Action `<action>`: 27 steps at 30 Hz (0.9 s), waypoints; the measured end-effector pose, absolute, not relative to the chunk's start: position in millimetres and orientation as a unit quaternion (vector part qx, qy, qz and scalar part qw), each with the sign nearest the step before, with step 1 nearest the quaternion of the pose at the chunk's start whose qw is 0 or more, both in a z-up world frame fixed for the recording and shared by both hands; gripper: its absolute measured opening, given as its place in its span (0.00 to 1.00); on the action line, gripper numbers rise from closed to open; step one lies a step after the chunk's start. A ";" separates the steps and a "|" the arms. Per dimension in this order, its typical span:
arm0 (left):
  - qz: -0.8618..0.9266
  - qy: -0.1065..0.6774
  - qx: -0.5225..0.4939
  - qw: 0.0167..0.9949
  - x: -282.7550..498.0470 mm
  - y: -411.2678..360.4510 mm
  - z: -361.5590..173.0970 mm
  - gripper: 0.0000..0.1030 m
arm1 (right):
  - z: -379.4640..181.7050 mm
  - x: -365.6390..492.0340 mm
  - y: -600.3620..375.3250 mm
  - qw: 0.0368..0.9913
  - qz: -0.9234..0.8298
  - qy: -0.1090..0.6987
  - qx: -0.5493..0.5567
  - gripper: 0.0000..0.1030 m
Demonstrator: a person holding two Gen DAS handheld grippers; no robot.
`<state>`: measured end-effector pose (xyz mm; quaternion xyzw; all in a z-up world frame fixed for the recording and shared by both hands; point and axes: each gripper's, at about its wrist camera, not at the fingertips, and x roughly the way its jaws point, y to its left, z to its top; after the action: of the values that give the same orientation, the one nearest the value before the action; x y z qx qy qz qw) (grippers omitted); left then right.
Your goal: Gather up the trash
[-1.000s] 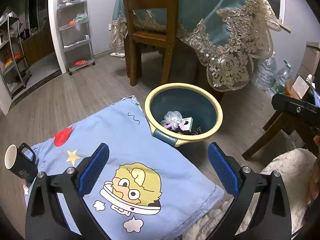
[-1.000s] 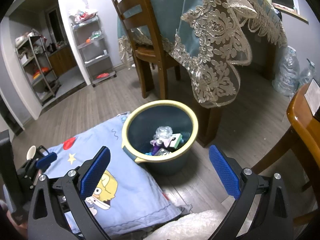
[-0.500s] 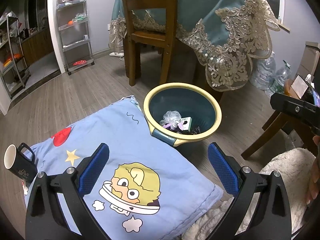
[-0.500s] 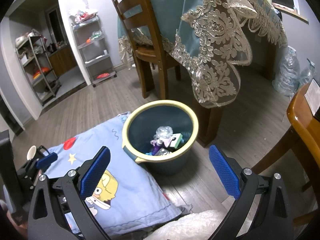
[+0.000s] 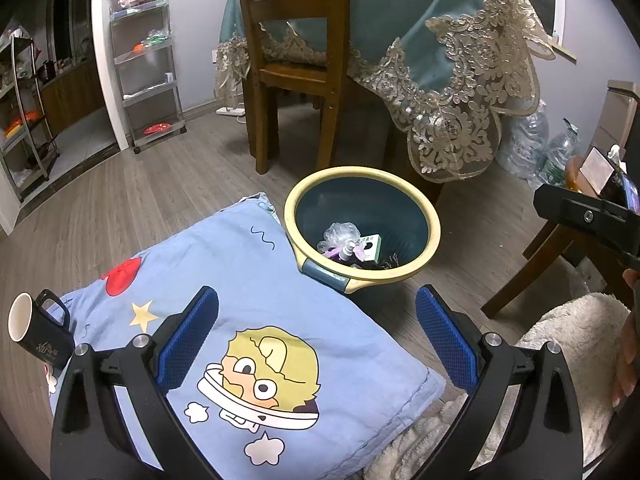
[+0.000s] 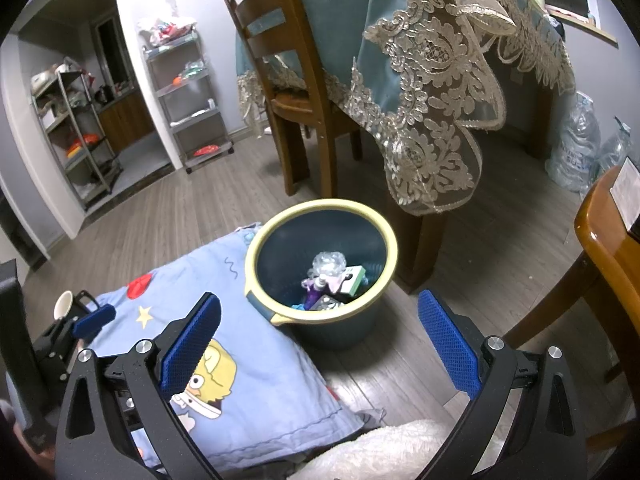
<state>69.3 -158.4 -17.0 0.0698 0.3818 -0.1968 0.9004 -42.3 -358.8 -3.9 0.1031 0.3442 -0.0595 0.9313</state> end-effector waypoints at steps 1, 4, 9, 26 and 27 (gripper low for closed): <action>-0.197 0.382 0.070 0.900 69.2 -158.4 -17.0 0.94 | -3.9 -42.0 -358.9 0.931 -0.060 0.344 0.103 0.95; -0.197 0.383 0.070 0.900 69.3 -158.3 -17.1 0.94 | -3.8 -42.1 -358.9 0.931 -0.059 0.344 0.103 0.95; -0.203 0.382 0.068 0.899 69.2 -158.7 -16.1 0.94 | -3.9 -41.6 -359.6 0.931 -0.059 0.345 0.104 0.95; -0.215 0.389 0.076 0.892 67.7 -158.5 -12.7 0.94 | -5.3 -43.1 -351.3 0.931 -0.065 0.346 0.099 0.95; -0.212 0.391 0.072 0.892 68.6 -156.3 -11.9 0.94 | -5.3 -43.4 -350.0 0.931 -0.066 0.346 0.098 0.95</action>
<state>68.6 -156.3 -11.9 0.0724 0.3912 -0.2125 0.8925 -43.4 -350.0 -5.3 0.0978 0.3455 -0.0656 0.9310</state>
